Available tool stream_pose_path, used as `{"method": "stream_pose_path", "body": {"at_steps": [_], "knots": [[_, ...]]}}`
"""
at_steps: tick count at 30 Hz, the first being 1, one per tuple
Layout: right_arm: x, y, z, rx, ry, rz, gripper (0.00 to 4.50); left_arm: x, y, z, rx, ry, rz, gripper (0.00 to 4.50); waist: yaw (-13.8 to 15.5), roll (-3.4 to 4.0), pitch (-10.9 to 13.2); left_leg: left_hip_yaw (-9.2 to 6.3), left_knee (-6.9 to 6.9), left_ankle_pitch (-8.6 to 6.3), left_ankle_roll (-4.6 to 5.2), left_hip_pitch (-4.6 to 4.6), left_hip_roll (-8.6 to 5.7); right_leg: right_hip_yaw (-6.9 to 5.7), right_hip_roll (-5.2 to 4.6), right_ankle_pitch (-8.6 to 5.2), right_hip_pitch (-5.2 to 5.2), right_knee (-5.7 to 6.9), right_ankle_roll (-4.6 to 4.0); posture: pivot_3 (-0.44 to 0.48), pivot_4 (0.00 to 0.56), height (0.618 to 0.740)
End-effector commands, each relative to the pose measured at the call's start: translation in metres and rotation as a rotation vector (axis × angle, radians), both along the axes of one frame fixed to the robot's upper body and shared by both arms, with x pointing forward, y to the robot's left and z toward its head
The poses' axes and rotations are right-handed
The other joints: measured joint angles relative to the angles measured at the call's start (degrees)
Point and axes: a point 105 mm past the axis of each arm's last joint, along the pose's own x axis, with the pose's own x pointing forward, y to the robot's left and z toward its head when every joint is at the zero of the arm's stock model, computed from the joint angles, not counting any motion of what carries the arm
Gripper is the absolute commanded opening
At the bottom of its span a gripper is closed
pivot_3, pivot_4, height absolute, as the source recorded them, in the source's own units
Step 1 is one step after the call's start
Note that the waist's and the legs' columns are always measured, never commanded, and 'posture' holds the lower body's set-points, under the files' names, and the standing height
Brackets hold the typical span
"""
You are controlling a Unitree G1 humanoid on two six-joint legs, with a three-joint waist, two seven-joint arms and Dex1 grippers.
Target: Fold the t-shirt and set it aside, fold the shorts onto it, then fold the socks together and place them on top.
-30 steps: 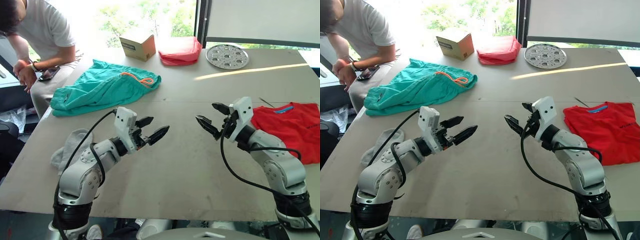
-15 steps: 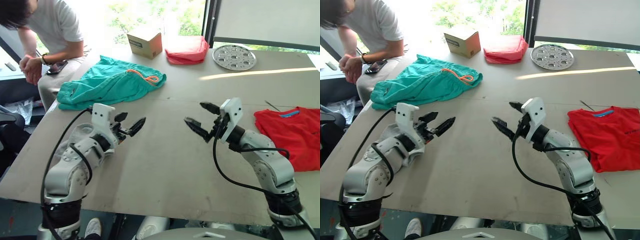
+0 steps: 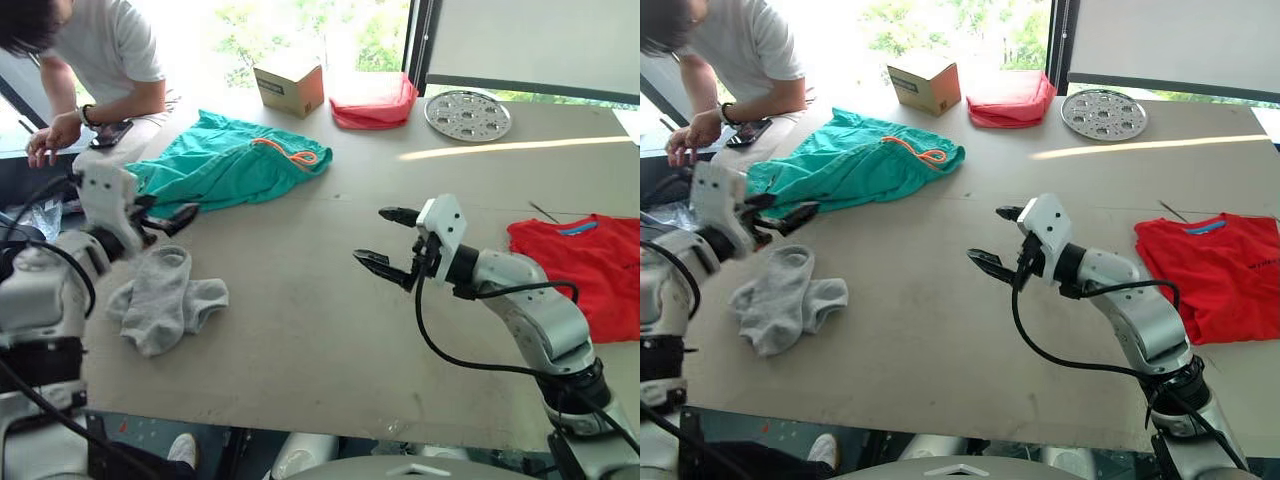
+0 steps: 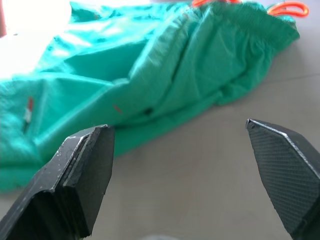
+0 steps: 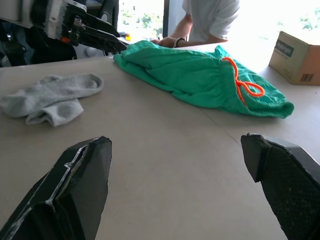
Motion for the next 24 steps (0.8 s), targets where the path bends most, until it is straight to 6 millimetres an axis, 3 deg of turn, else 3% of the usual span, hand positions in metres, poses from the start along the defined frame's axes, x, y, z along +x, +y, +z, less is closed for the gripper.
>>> {"method": "stream_pose_path", "body": {"at_steps": [1, 7, 10, 13, 21, 23, 24], "knots": [[-0.012, 0.002, 0.011, 0.022, -0.03, 0.035, 4.38, 0.024, 0.028, 0.001, 0.146, 0.06, 0.081, 4.5, 0.16, -0.06, -0.03, -0.05, 0.01, 0.0, 0.0, -0.03, -0.01, -0.06, 0.01, 0.0, -0.01, 0.0, 0.0, 0.0, 0.15, 0.74], [-0.011, -0.01, 0.015, 0.047, -0.043, -0.046, 4.38, 0.056, 0.021, 0.004, 0.251, 0.105, 0.105, 4.5, -0.15, -0.42, -0.08, -0.06, 0.21, 0.01, 0.01, -0.14, -0.15, -0.09, 0.13, 0.02, -0.04, 0.07, 0.03, 0.0, 0.15, 0.74], [-0.017, -0.007, 0.009, 0.033, -0.049, -0.081, 4.38, 0.065, 0.004, 0.009, 0.21, 0.092, 0.04, 4.5, -0.73, -0.46, -0.09, -0.06, 0.2, 0.01, 0.01, -0.16, -0.14, -0.06, 0.1, 0.01, -0.15, 0.16, 0.03, 0.0, 0.15, 0.74], [-0.021, -0.009, 0.012, 0.059, -0.05, -0.101, 4.38, 0.068, -0.003, 0.009, 0.224, 0.093, 0.008, 4.5, -1.76, -0.59, -0.1, -0.04, 0.23, 0.01, 0.01, -0.21, -0.15, -0.03, -0.18, 0.01, -0.42, 0.81, 0.03, 0.0, 0.15, 0.74], [-0.016, -0.009, 0.023, 0.053, -0.058, -0.113, 4.38, 0.071, -0.002, -0.001, 0.267, 0.132, 0.065, 4.5, -2.72, -0.84, -0.15, 0.15, 0.3, 0.01, 0.02, -0.23, -0.18, -0.03, -0.23, 0.01, -0.62, 0.91, 0.04, 0.0, 0.15, 0.74], [-0.017, -0.01, 0.022, 0.034, -0.05, -0.111, 4.5, 0.069, 0.001, -0.009, 0.258, 0.163, 0.076, 3.98, -2.78, -0.85, -0.16, 0.14, 0.3, 0.01, 0.02, -0.24, -0.17, -0.06, -0.22, 0.01, -0.62, 0.92, 0.04, 0.0, 0.15, 0.74], [-0.017, -0.012, 0.021, 0.02, -0.05, -0.112, 4.5, 0.066, 0.003, -0.014, 0.253, 0.181, 0.077, 3.92, -2.83, -0.86, -0.16, 0.13, 0.3, 0.01, 0.02, -0.24, -0.18, -0.06, -0.22, 0.01, -0.63, 0.93, 0.04, 0.0, 0.15, 0.74]]}}
